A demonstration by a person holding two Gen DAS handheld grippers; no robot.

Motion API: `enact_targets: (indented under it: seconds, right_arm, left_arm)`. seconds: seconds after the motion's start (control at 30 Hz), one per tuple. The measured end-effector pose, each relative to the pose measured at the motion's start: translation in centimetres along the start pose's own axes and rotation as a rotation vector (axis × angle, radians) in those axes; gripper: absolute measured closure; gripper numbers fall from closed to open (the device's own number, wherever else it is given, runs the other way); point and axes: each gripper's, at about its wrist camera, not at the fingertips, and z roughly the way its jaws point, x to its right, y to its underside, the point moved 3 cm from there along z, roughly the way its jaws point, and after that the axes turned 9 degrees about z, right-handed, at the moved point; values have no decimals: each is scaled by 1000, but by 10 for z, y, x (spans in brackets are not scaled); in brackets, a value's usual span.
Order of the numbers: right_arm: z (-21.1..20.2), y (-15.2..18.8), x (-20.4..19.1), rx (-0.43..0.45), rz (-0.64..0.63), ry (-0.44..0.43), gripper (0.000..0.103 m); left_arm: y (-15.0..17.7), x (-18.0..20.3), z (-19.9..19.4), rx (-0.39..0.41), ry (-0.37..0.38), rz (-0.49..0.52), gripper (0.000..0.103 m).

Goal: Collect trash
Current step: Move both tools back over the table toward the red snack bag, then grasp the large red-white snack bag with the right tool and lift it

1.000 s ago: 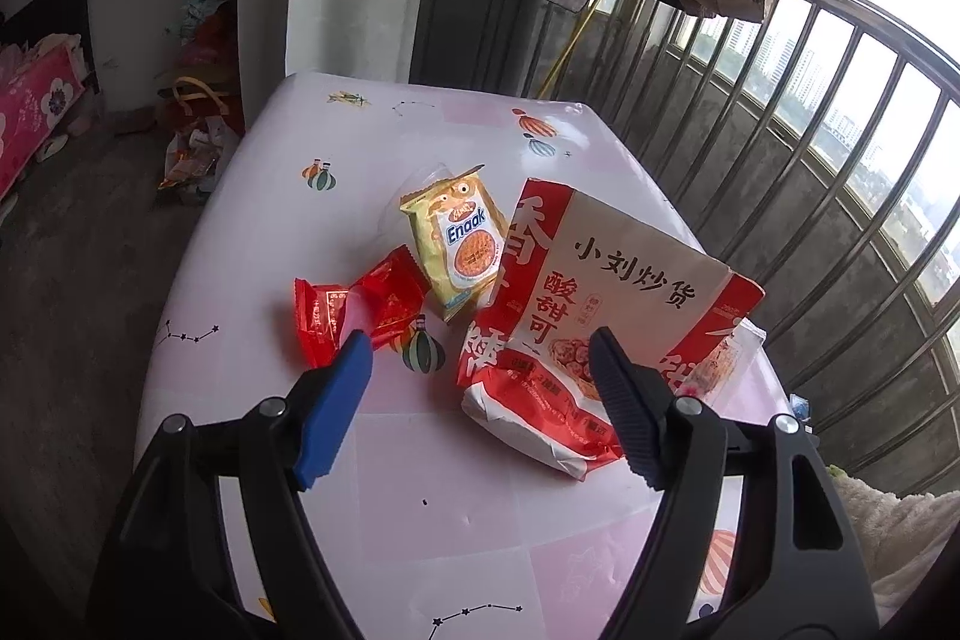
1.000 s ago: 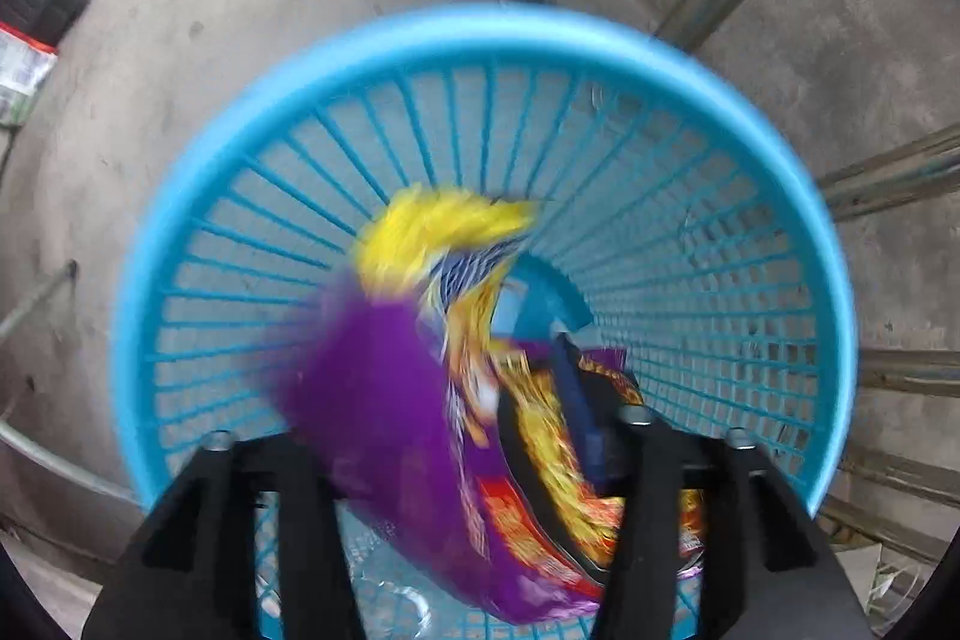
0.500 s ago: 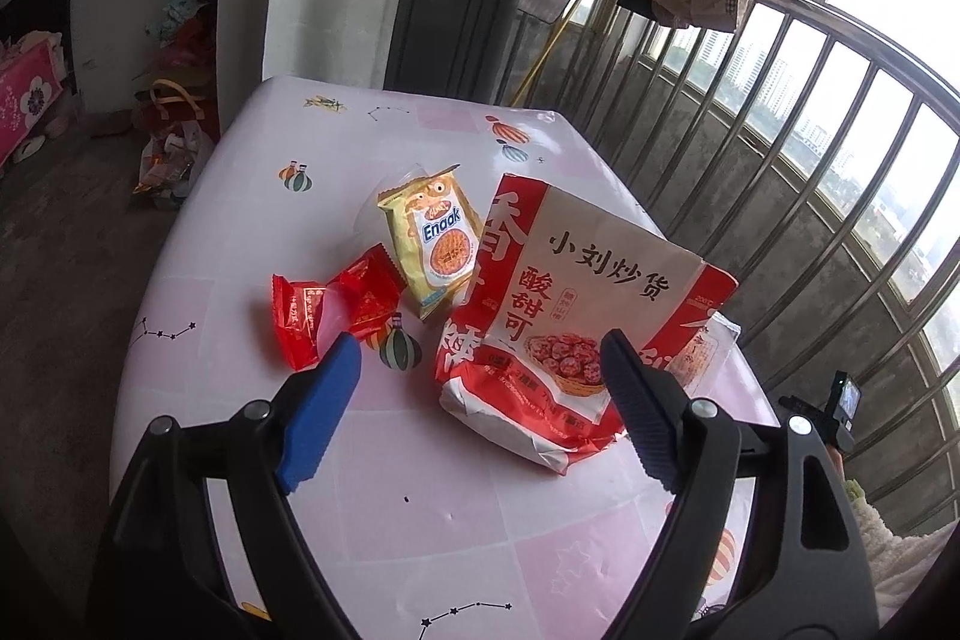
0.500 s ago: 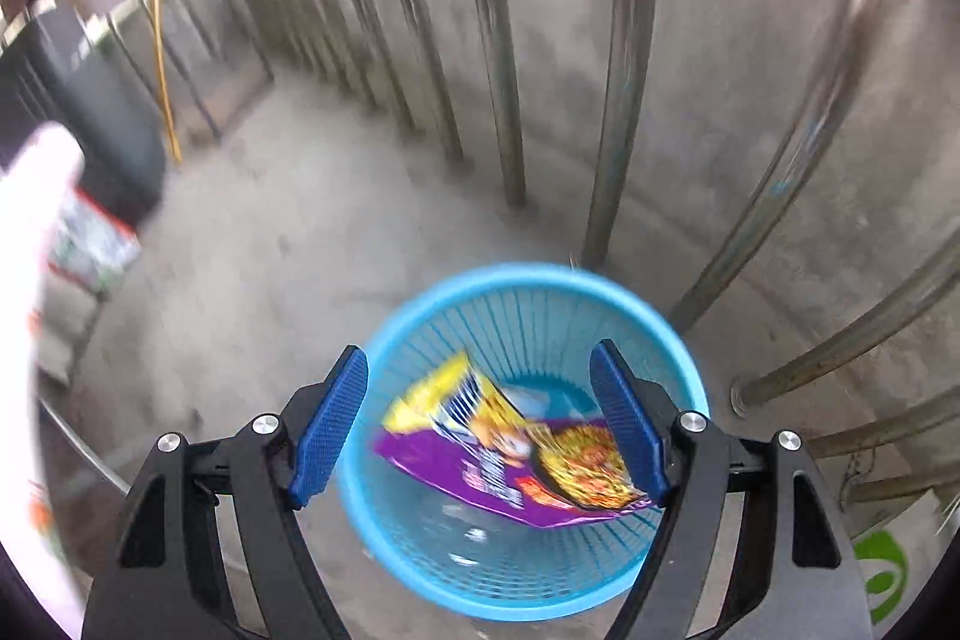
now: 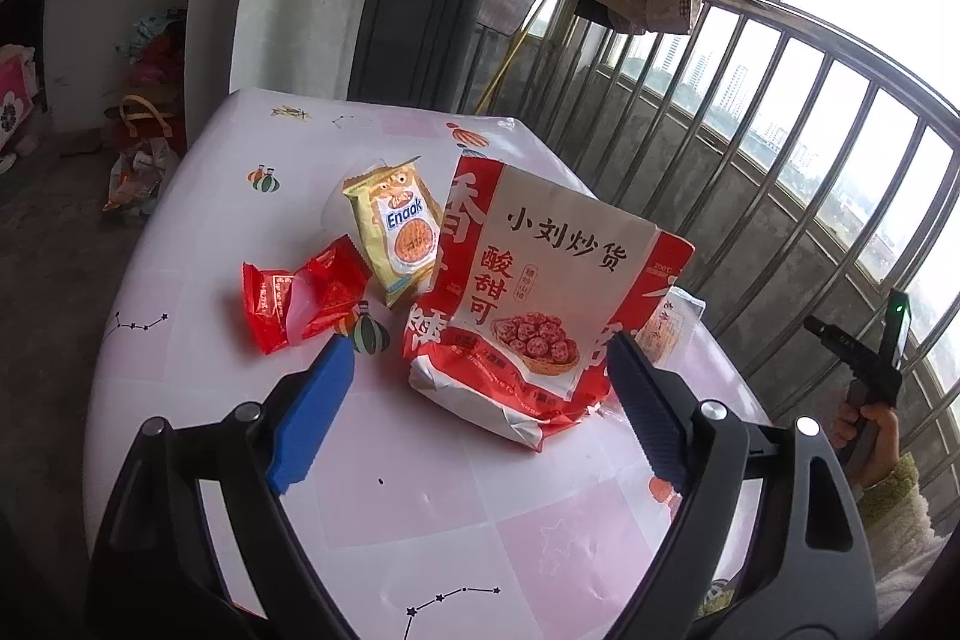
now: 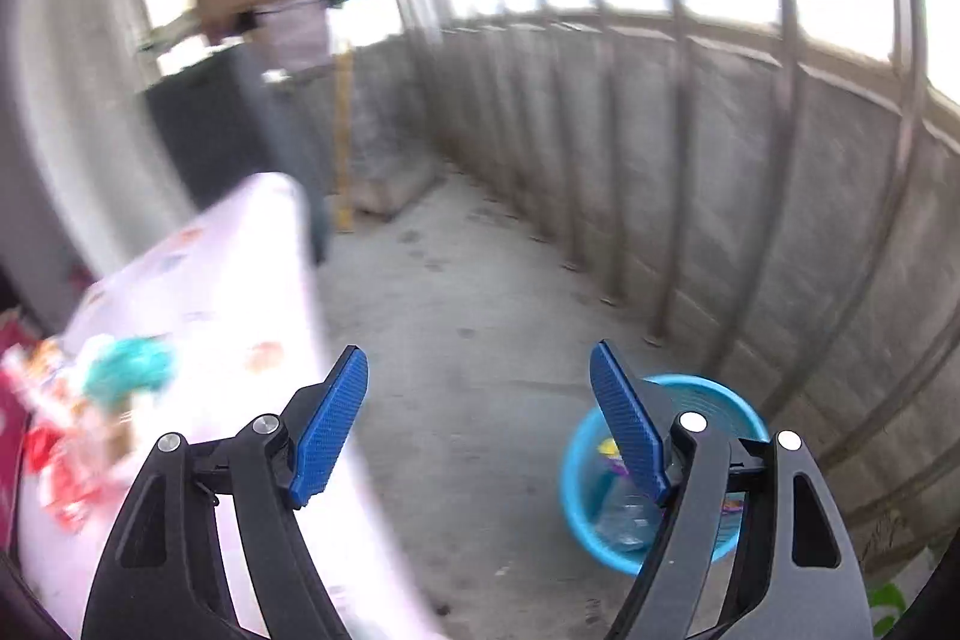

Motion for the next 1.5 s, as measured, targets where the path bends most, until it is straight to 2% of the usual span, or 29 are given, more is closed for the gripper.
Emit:
enact_targets:
  seconds: [0.1,0.2,0.37,0.5,0.67,0.77,0.9,1.0,1.13,1.23,1.5]
  right_arm:
    - [-20,6,-48,-25,-34,-95,28]
    - [-29,16,-90,-59,-40,-214,28]
    - [-35,40,-162,-109,-120,-379,28]
    - [-38,59,-210,-153,-177,-458,29]
    - [-36,73,-247,-151,-231,-518,35]
    - [-24,79,-260,-169,-258,-524,39]
    - [-7,86,-267,-190,-263,-509,45]
    - [3,92,-270,-221,-260,-503,58]
    - [10,96,-272,-264,-239,-520,83]
    - [8,97,-275,-273,-240,-548,93]
    - [1,100,-272,-340,-182,-667,98]
  left_arm:
    - [2,0,2,12,10,9,21]
    - [2,-1,6,25,24,-8,21]
    - [-4,1,21,36,63,-43,21]
    - [-7,4,39,9,63,-30,21]
    - [-5,-7,65,-47,71,-85,21]
    - [-2,-12,80,-73,62,-100,22]
    - [1,-22,104,-129,43,-143,34]
    - [4,-29,120,-157,45,-185,46]
    - [4,-33,129,-161,33,-180,55]
    - [4,-36,131,-180,57,-199,61]
    - [13,-36,119,-211,56,-190,63]
